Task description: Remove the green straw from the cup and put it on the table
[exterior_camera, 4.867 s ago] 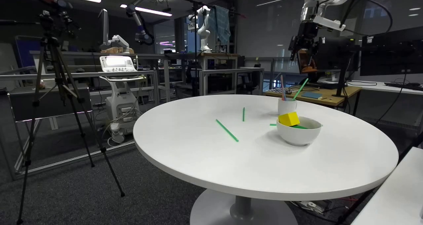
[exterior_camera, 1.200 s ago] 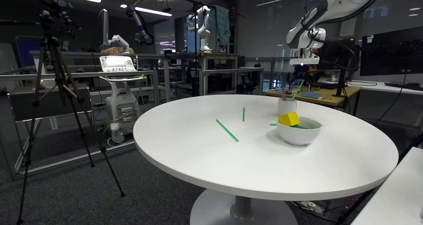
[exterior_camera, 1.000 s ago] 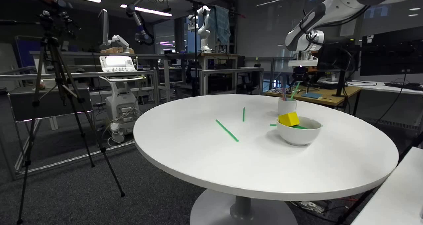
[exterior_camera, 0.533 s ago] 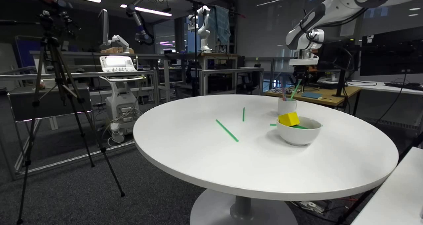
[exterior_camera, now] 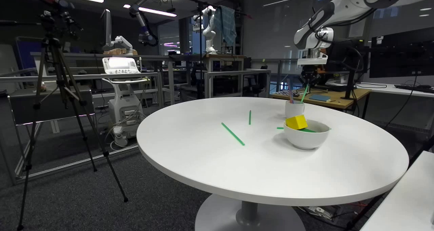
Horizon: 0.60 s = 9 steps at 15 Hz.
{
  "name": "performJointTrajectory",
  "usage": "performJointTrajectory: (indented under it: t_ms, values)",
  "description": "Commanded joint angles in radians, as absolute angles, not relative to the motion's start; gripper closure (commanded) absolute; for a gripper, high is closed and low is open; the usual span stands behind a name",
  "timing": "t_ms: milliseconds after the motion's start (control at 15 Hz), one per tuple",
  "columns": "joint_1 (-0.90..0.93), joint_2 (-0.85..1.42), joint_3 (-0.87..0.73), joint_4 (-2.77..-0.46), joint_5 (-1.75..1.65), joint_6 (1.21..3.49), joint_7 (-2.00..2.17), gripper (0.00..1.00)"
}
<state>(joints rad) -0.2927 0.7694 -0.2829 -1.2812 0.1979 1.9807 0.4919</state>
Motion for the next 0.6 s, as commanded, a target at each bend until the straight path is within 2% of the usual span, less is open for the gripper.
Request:
performJointTrajectory:
  t_ms: [0, 533]
  values:
    - [-0.298, 0.755, -0.284, -1.248, 0.173, 1.938, 0.514, 1.0]
    - [-0.267, 0.606, -0.305, -1.29, 0.168, 1.948, 0.494, 1.0]
